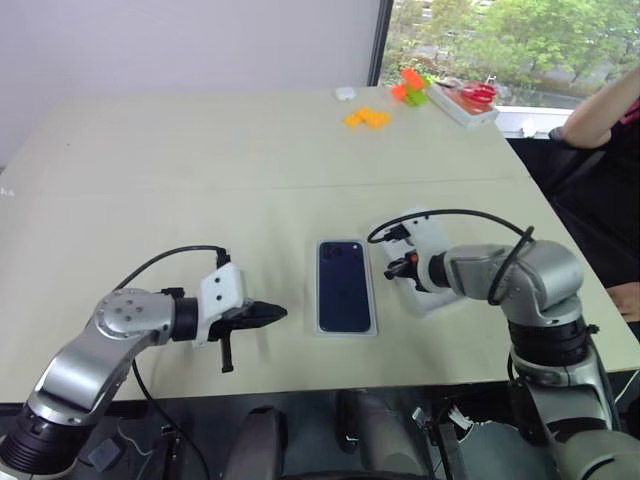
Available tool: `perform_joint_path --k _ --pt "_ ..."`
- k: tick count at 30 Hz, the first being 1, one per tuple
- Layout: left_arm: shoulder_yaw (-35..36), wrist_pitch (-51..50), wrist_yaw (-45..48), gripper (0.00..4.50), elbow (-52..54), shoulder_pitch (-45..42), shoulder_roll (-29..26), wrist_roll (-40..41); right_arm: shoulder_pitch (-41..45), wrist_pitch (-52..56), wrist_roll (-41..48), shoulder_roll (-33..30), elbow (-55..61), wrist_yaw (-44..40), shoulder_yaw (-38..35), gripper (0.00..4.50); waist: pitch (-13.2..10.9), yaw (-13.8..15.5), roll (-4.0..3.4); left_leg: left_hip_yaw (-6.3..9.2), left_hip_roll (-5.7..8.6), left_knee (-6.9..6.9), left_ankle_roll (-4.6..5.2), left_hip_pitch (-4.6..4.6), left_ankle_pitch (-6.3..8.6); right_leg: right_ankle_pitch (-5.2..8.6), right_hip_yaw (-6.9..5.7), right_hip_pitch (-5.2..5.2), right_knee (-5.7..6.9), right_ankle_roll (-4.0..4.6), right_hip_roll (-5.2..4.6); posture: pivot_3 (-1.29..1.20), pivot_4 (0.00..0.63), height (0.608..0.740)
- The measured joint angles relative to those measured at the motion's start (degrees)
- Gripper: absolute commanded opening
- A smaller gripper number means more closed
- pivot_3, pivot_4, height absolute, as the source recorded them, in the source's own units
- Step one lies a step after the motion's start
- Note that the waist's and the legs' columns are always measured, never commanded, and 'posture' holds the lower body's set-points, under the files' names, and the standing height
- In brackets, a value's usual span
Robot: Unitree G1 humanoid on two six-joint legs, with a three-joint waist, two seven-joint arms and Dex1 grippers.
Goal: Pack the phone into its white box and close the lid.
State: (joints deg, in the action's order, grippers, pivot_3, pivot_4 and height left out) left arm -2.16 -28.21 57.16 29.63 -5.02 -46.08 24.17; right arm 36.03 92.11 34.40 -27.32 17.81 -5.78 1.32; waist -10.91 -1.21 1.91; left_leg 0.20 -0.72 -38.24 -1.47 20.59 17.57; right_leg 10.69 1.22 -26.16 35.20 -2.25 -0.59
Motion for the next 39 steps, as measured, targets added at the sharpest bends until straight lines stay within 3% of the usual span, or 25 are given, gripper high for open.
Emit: perform_joint_path --k 4,10,13,15,17,22,30,34,39 --pt "3.5 0.0 -1.7 0.0 -2.9 0.3 0.5 0.3 1.1 0.0 6.0 2.3 0.9 2.1 -6.0 0.1 0.0 -0.3 -0.04 0.0 -0.05 0.01 0.01 0.04 0.0 -0.08 0.0 -0.11 0.04 -0.13 0.07 0.0 0.15 0.726" --pt "8.4 0.9 -3.8 0.0 -10.3 0.3 -0.1 -0.6 3.8 0.0 34.3 11.4 5.3 0.7 -19.8 0.1 0.0 -1.3 -0.05 0.08 -0.22 0.07 0.05 0.02 0.03 -0.11 -0.1 -0.1 0.04 -0.18 0.15 0.0 0.15 0.726" --pt "8.5 1.4 -4.4 0.0 -13.0 -0.6 0.0 -1.2 0.0 -7.4 52.4 14.8 3.6 12.3 -17.5 0.1 0.0 -1.4 -0.02 0.06 -0.25 0.07 0.05 0.03 0.03 -0.12 -0.05 -0.08 0.04 -0.16 0.05 0.0 0.15 0.726" --pt "8.5 1.6 -4.9 0.0 -14.8 -1.8 0.2 -1.3 -3.9 -18.0 65.7 17.9 0.6 24.8 -10.7 0.1 0.0 -1.5 -0.03 0.02 -0.25 0.07 0.05 0.03 0.03 -0.11 0.05 -0.09 0.04 -0.15 0.03 0.0 0.15 0.726" --pt "8.4 2.0 -5.1 0.0 -15.2 -2.7 0.3 -1.7 -5.3 -25.8 73.1 21.3 -1.9 34.7 -4.8 0.1 0.0 -1.6 -0.04 -0.01 -0.25 0.06 0.05 0.03 0.03 -0.11 0.13 -0.13 0.05 -0.14 0.03 0.0 0.15 0.726" --pt "7.9 2.4 -5.6 0.0 -16.0 -3.6 0.8 -2.4 -7.2 -37.9 76.8 31.2 -6.0 48.5 -0.4 0.1 0.0 -1.5 -0.03 0.03 -0.26 0.06 0.05 0.25 0.03 -0.14 0.12 -0.31 0.04 -0.17 0.01 0.0 0.15 0.726" --pt "7.5 2.4 -6.3 0.0 -16.2 -4.2 1.2 -2.9 -9.1 -46.7 77.4 34.6 -9.6 58.9 0.5 0.1 0.0 -1.4 -0.05 0.1 -0.24 -0.01 0.05 0.71 0.03 -0.27 0.04 -0.63 0.02 0.02 -0.08 0.0 0.15 0.726" --pt "7.2 2.5 -6.8 0.0 -16.2 -4.9 1.9 -3.5 -9.1 -48.1 77.8 33.3 -9.6 59.8 0.3 1.35 0.0 -1.4 -0.06 0.1 -0.24 -0.01 0.05 0.7 0.02 -0.27 0.03 -0.62 0.03 0.02 -0.06 0.0 0.15 0.726" --pt "3.8 2.4 -8.7 0.0 -16.5 -8.0 5.8 -4.5 -9.2 -48.0 77.7 29.4 -8.8 60.2 0.0 3.95 0.0 -1.3 -0.06 0.08 -0.24 -0.03 0.05 0.71 0.02 -0.26 -0.01 -0.61 0.05 0.01 -0.04 0.0 0.15 0.726"
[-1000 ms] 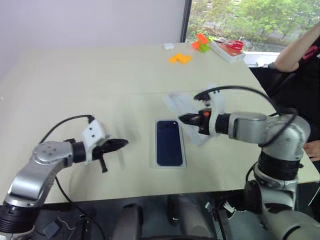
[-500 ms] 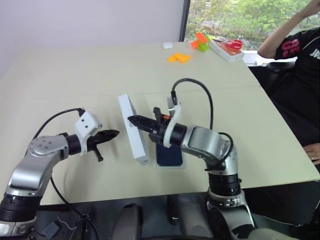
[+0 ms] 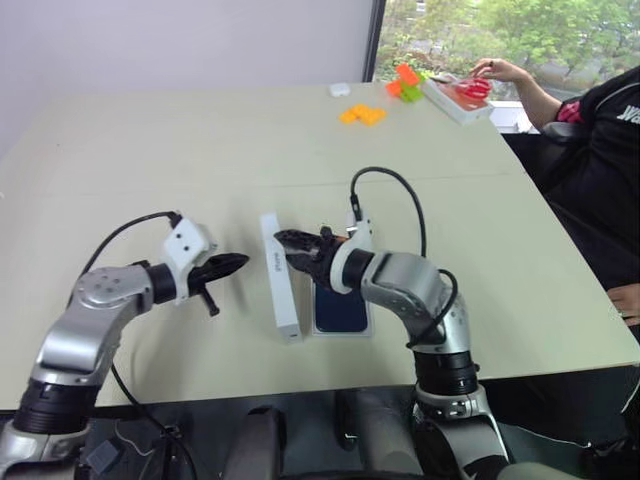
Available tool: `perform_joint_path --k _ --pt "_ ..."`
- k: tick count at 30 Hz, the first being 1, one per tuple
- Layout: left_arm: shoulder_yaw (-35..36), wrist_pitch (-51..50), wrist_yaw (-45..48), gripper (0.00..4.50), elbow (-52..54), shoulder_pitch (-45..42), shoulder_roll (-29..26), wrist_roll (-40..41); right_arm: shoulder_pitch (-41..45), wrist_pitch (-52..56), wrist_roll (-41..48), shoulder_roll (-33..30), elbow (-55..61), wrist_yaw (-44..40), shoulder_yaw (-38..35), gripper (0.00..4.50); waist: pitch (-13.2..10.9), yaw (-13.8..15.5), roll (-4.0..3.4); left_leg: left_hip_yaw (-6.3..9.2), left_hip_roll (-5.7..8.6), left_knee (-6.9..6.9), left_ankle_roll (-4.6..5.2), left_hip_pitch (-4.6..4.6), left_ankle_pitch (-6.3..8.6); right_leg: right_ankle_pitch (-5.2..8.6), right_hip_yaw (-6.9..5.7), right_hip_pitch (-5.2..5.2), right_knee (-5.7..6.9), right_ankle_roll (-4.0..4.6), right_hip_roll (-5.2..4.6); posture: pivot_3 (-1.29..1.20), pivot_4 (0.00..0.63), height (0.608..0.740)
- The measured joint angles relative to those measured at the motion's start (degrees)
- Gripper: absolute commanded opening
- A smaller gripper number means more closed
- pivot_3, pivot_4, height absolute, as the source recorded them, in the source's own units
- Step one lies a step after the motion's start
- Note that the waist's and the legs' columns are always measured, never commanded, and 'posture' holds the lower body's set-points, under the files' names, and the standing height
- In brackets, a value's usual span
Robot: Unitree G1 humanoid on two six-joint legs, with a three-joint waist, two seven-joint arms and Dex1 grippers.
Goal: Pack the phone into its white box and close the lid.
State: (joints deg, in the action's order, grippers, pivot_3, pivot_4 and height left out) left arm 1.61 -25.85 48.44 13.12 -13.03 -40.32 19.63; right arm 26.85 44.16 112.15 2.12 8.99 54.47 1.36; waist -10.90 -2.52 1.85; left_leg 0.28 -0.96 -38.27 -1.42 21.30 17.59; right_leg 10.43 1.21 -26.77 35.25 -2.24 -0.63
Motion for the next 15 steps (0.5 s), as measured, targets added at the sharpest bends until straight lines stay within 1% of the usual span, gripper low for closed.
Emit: perform_joint_path --k 3,6,8,11,13,15 --pt "-1.8 0.0 -1.2 0.0 0.1 -1.5 2.4 -0.6 0.7 1.7 -1.1 -6.8 1.0 -2.2 -0.1 3.95 0.0 0.0 0.01 -0.03 0.03 0.0 0.0 0.02 0.0 -0.01 0.02 0.01 -0.02 0.01 -0.03 0.0 0.15 0.726" --pt "-3.3 -0.1 -2.4 0.0 0.2 -2.0 4.7 -1.0 3.2 6.8 -6.5 -18.7 2.6 -10.5 -0.2 3.95 0.0 0.1 -0.01 -0.06 0.08 -0.02 0.0 0.05 0.0 0.0 0.04 0.0 -0.05 0.0 -0.06 0.0 0.15 0.726" --pt "-4.2 -0.3 -2.6 0.0 0.4 -2.5 5.4 -1.1 4.4 8.8 -9.5 -23.1 4.1 -15.7 -0.7 3.95 0.0 0.0 0.02 -0.06 0.04 -0.01 0.05 0.06 0.03 0.0 0.05 0.02 -0.05 -0.02 0.02 0.0 0.15 0.726" --pt "-6.8 -0.9 -3.4 0.0 1.9 -4.0 9.1 -1.1 5.0 12.5 -15.8 -30.9 5.0 -24.8 -0.4 3.95 0.0 0.3 0.0 -0.02 0.05 0.0 0.07 0.08 0.04 0.02 0.02 0.07 -0.04 -0.04 0.06 0.0 0.15 0.726" --pt "-8.8 -1.6 -3.8 0.0 2.6 -4.4 10.9 -1.1 5.2 13.8 -20.2 -34.2 5.0 -29.2 -0.5 3.95 0.0 0.4 0.0 -0.06 0.07 0.0 0.07 0.09 0.04 0.03 0.04 0.17 -0.04 -0.07 0.06 0.0 0.15 0.726" --pt "-10.5 -2.6 -4.3 0.0 3.3 -5.4 12.7 -1.0 5.2 14.7 -23.6 -35.5 5.0 -32.8 -0.4 3.95 0.0 0.1 0.0 -0.1 0.09 0.0 0.07 0.07 0.04 0.11 0.08 0.24 -0.03 -0.19 0.08 0.0 0.15 0.726"
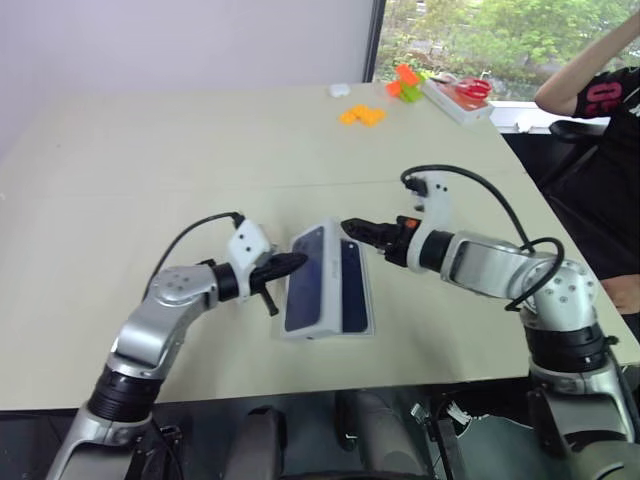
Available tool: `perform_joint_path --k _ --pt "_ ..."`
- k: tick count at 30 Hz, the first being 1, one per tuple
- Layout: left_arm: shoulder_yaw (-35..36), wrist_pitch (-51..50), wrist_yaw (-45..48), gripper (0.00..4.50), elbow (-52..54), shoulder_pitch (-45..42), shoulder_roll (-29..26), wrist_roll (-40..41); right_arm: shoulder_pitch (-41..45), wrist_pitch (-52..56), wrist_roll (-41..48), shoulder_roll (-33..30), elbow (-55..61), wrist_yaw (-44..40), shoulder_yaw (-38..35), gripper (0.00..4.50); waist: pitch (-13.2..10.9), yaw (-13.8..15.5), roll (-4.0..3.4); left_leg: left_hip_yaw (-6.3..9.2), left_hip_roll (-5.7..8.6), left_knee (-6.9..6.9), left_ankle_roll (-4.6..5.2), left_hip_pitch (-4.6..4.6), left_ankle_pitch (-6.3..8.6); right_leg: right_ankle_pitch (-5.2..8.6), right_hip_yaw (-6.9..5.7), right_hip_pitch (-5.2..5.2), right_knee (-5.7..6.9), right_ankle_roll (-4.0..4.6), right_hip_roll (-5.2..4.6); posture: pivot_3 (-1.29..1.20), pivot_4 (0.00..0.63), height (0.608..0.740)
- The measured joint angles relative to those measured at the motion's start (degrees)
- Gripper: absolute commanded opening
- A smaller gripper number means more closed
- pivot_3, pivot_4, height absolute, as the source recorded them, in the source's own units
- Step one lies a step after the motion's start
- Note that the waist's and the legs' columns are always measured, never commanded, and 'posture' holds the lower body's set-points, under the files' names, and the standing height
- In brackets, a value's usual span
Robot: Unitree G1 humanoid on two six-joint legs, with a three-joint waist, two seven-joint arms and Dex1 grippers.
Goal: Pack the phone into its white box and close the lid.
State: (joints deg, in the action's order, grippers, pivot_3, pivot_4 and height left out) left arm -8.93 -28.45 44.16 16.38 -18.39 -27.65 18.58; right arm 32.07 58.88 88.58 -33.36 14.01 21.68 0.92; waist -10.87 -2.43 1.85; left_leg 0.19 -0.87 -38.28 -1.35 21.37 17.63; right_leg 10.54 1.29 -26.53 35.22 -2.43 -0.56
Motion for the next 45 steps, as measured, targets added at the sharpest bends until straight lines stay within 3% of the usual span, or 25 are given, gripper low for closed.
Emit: perform_joint_path --k 5,11,14,17,20,21,24,33,45 --pt "-1.2 -1.9 -1.5 0.0 2.8 -0.4 2.2 1.0 0.8 2.2 -10.5 -4.8 0.6 -9.2 1.7 3.95 0.0 0.0 0.0 0.01 0.01 0.0 0.0 -0.04 0.0 0.0 0.0 0.0 0.06 -0.01 0.08 0.0 0.15 0.726" --pt "7.9 -7.0 -5.3 0.0 2.8 -0.5 0.0 4.2 0.8 3.1 -22.7 -8.6 3.9 -19.9 4.7 3.95 0.0 0.0 0.0 0.05 -0.01 -0.01 0.01 -0.06 -0.01 0.01 -0.03 -0.01 0.1 -0.01 0.15 0.0 0.15 0.726" --pt "12.2 -11.6 -6.5 0.0 2.8 0.4 -3.6 5.9 0.5 2.9 -27.4 -9.4 5.8 -25.0 6.1 3.14 0.0 -0.1 0.0 0.03 0.0 -0.01 0.01 -0.06 -0.01 0.01 -0.04 -0.03 0.09 -0.01 0.13 0.0 0.15 0.726" --pt "16.2 -14.6 -6.3 0.0 3.0 4.4 -8.8 6.4 -0.5 2.6 -32.7 -11.2 7.2 -29.8 7.5 1.65 0.0 -0.1 0.0 0.03 0.0 -0.01 0.01 -0.14 0.0 0.01 -0.08 -0.09 0.04 -0.01 0.08 0.0 0.15 0.726" --pt "14.9 -15.9 -4.4 0.0 4.7 7.5 -12.2 6.4 -0.8 2.1 -36.7 -11.3 7.6 -33.5 8.7 0.13 0.0 0.4 0.0 0.07 0.02 -0.08 0.0 -0.13 -0.01 0.01 -0.12 -0.16 0.02 0.0 -0.03 0.0 0.15 0.726" --pt "13.3 -16.1 -3.4 0.0 6.1 8.5 -13.4 6.4 -0.9 2.0 -38.0 -11.3 8.3 -34.9 9.3 0.02 0.0 0.5 0.0 0.06 0.05 -0.09 0.0 -0.11 -0.01 0.02 -0.12 -0.15 -0.01 0.02 -0.08 0.0 0.15 0.726" --pt "8.3 -16.4 -2.2 0.0 8.5 9.5 -14.1 5.8 -1.3 2.0 -40.8 -11.3 9.6 -37.9 10.3 0.02 0.0 1.1 0.01 0.0 0.09 -0.11 0.0 -0.09 0.0 0.04 -0.07 -0.14 -0.08 0.05 -0.13 0.0 0.15 0.726" --pt "-1.2 -18.9 -5.7 0.0 8.5 5.1 -9.6 3.0 -2.4 2.4 -49.3 -11.2 11.8 -43.1 14.4 0.02 0.0 1.4 0.01 0.05 0.15 -0.12 0.0 -0.09 0.0 0.01 -0.11 -0.11 0.02 0.03 -0.02 0.0 0.15 0.726" --pt "-3.2 -19.6 -9.5 0.0 8.4 3.3 -3.0 1.6 -3.2 5.6 -53.6 -9.4 13.5 -45.3 13.9 0.02 0.0 1.5 0.01 0.09 0.15 -0.25 0.0 -0.11 0.0 0.01 -0.14 -0.02 0.07 0.03 -0.01 0.0 0.15 0.726"
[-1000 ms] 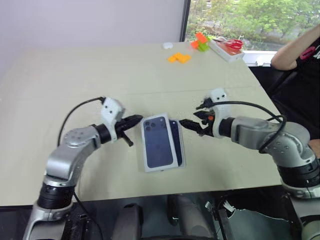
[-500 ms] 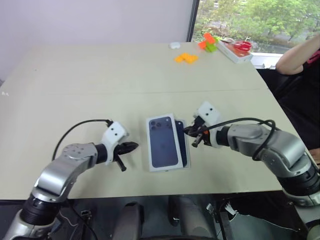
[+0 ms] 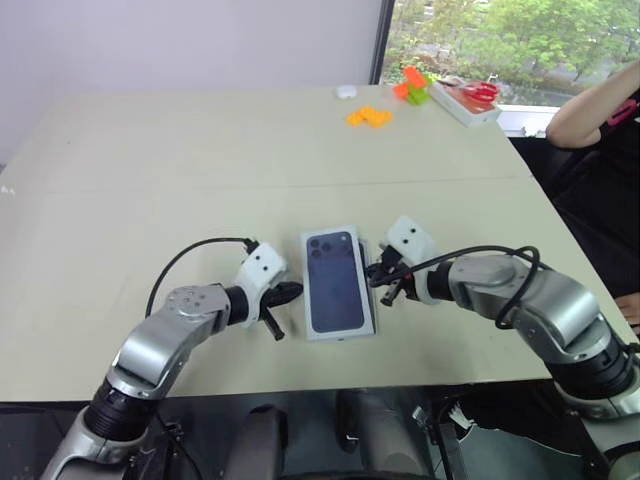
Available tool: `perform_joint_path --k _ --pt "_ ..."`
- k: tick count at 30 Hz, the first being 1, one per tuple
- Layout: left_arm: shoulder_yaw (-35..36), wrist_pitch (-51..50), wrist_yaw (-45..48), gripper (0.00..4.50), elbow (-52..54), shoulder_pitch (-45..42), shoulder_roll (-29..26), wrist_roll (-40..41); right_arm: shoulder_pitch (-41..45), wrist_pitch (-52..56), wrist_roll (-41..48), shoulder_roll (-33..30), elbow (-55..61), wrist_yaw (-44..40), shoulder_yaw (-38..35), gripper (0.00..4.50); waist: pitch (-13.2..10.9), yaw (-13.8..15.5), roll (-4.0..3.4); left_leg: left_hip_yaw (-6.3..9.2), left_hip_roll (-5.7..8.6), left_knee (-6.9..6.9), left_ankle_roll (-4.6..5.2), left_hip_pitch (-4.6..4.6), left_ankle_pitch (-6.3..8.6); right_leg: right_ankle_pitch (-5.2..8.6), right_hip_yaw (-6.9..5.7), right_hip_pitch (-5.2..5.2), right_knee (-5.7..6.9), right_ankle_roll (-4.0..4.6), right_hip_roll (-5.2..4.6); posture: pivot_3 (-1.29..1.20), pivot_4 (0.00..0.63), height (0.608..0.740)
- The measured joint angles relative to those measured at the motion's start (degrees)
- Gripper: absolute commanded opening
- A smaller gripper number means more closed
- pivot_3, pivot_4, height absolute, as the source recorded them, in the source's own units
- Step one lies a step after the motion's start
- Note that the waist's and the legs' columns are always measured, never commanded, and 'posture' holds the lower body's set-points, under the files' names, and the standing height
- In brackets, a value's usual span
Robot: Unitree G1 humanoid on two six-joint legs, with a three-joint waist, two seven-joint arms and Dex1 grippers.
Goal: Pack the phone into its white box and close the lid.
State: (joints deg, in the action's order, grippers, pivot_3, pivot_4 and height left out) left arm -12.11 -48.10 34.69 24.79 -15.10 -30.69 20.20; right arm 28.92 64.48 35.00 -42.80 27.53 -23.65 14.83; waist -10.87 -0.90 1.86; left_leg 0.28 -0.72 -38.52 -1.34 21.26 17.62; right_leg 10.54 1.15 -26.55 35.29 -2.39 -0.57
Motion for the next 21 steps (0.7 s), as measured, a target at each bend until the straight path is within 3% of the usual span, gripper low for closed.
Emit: perform_joint_path --k 21 --pt "-0.1 -0.1 -0.6 0.0 -2.2 -3.0 2.6 -0.5 -1.7 1.5 -4.2 1.0 0.4 -1.7 -1.6 0.02 0.0 0.1 0.0 0.07 0.0 -0.5 0.2 0.08 0.12 0.0 -0.09 0.02 0.09 0.01 -0.01 0.0 0.15 0.726"
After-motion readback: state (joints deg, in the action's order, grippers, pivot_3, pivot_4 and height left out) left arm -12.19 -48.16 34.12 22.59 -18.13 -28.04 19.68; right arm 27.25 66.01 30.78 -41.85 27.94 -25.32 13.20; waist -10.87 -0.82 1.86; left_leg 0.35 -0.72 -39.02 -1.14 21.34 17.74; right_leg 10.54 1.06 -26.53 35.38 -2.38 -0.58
